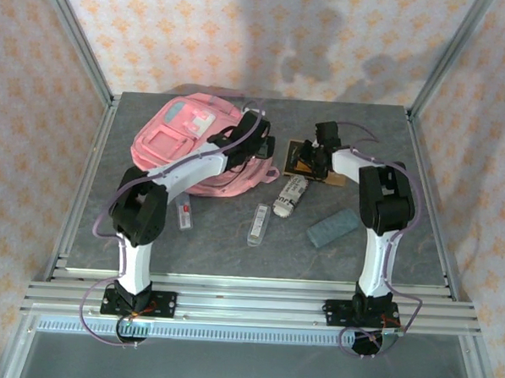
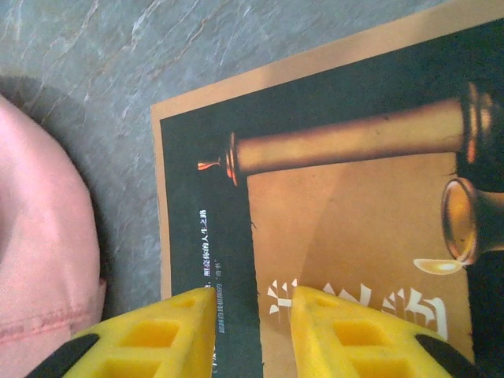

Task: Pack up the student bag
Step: Move the book to the top-right of the table, then rotate the book at the top-center of the table.

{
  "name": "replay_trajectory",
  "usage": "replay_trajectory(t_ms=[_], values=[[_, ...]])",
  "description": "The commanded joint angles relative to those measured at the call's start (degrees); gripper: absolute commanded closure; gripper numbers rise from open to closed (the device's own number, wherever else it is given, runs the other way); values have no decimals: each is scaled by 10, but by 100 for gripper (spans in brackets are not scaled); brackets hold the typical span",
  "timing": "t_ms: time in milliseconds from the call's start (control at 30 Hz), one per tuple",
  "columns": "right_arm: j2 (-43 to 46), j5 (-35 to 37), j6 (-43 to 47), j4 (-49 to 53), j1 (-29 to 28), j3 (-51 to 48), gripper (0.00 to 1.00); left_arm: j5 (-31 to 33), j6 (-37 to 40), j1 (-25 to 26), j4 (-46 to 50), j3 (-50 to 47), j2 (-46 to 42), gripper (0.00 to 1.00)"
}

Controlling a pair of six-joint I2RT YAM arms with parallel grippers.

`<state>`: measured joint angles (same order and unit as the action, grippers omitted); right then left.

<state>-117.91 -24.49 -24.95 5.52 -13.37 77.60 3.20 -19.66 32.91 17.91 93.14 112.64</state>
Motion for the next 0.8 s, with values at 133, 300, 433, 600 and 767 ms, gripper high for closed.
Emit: replay_trajectory(t_ms=[133,300,433,600,767], values=[[115,24,10,76,10,-62,61,-66,-15,1,42,132,99,29],[202,19,-24,67,25,-136,60,-100,-10,1,55,220,178,27],[246,11,-55,39,38,-213,60,-127,4,0,61,305,248,27],[265,12,-72,8,50,-275,60,-190,-3,1,49,380,321,28],[241,6,-94,-26,67,-303,62,-230,-19,5,41,373,347,38]])
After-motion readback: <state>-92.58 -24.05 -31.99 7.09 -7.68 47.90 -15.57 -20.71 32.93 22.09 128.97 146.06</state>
